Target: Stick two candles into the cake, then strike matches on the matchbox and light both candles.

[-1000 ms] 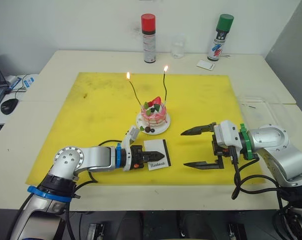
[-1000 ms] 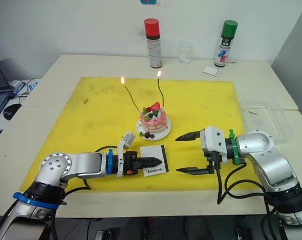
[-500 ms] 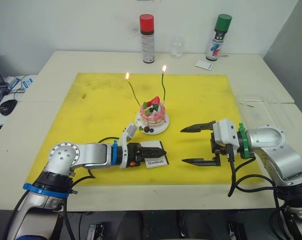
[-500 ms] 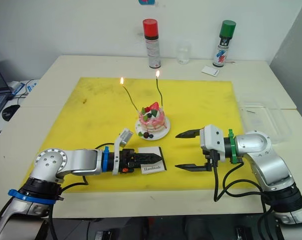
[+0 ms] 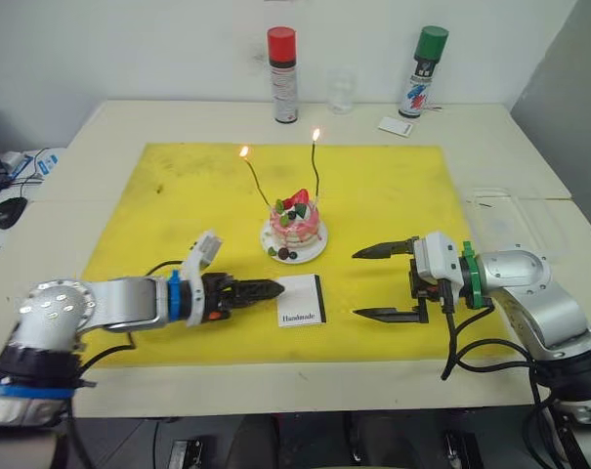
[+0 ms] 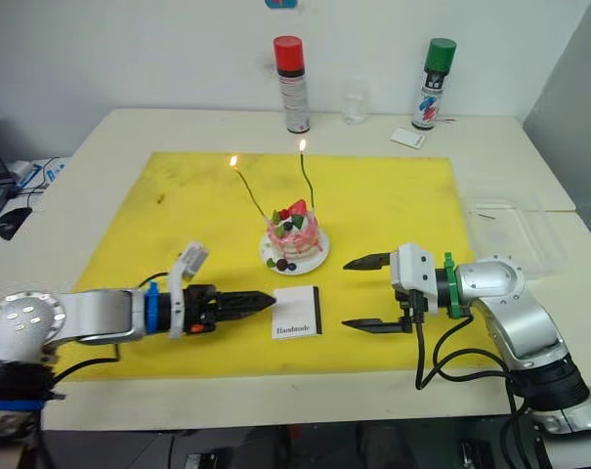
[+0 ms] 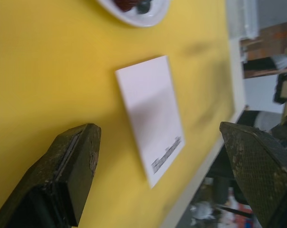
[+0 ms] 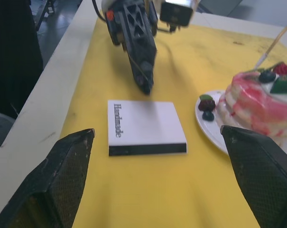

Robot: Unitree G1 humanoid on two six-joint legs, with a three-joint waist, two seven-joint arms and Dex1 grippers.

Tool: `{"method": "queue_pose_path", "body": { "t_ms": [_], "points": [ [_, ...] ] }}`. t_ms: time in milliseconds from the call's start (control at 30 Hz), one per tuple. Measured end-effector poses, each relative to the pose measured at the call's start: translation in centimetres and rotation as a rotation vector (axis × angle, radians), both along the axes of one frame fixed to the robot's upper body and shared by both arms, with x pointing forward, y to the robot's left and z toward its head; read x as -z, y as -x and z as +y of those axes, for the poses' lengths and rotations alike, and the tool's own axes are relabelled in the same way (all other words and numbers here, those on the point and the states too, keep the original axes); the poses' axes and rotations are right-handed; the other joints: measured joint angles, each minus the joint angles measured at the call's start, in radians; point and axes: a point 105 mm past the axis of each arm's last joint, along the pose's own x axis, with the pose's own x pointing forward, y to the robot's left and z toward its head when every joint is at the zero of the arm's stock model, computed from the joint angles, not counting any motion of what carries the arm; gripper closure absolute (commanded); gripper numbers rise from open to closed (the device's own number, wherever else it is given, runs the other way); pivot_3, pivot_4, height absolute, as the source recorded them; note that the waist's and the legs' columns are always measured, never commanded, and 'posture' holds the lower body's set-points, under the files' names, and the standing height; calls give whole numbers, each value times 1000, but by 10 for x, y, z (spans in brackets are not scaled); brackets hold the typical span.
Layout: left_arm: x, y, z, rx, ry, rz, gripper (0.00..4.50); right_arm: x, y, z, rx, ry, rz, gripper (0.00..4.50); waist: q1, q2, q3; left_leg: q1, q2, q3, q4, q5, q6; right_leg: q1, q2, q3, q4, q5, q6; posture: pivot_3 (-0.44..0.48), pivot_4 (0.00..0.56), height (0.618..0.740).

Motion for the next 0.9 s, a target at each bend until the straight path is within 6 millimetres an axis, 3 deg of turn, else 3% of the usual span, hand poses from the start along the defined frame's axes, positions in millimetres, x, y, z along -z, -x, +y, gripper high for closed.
{"method": "queue_pose_path", "body": {
  "t_ms": [100, 167, 267, 333, 533, 667, 900],
  "points": [
    [-5, 3, 15, -12, -82, -63, 28, 2, -2, -6, 12, 14, 1, 0, 0, 0, 0, 0, 0, 0, -1, 0, 0, 0, 0, 0, 0, 0, 0, 0, 150, 740],
    [-22, 2, 38, -39, -195, -185, 28, 4, -6, -19, 48, 39, 15, 0, 0, 0, 0, 0, 0, 1, -1, 0, 0, -1, 0, 0, 0, -1, -1, 0, 150, 740],
    [-54, 1, 52, -24, -294, -424, 28, 2, -14, -31, 102, 32, 25, 0, 0, 0, 1, 0, 0, 2, -2, 0, 0, -1, -1, 1, -1, -1, -1, 0, 150, 740],
    [-63, 1, 66, -38, -359, -520, 28, 0, -22, -40, 151, 20, 37, 0, 0, 1, 1, 0, 0, 3, -3, 0, 0, -1, -1, 1, -2, -1, -1, 0, 150, 740],
    [-50, -2, 110, -98, -631, -688, 28, -5, -35, -65, 271, -6, 63, 0, 0, 1, 1, -1, 0, 4, -9, 0, 0, -5, -1, 1, -2, 0, -6, 0, 150, 740],
    [-61, -6, 112, -61, -701, -877, 28, -6, -33, -73, 283, 11, 111, 0, 4, 0, 1, -2, 0, 4, -11, 0, 0, -6, -1, 1, -2, 0, -7, 0, 150, 740],
    [-58, -5, 104, 133, -591, -870, 28, -27, -28, -80, 274, 25, 157, 0, -1, 0, 1, -1, 1, 5, -11, 0, 0, -7, -1, 1, -2, 0, -6, 0, 150, 740]
  ]
}}
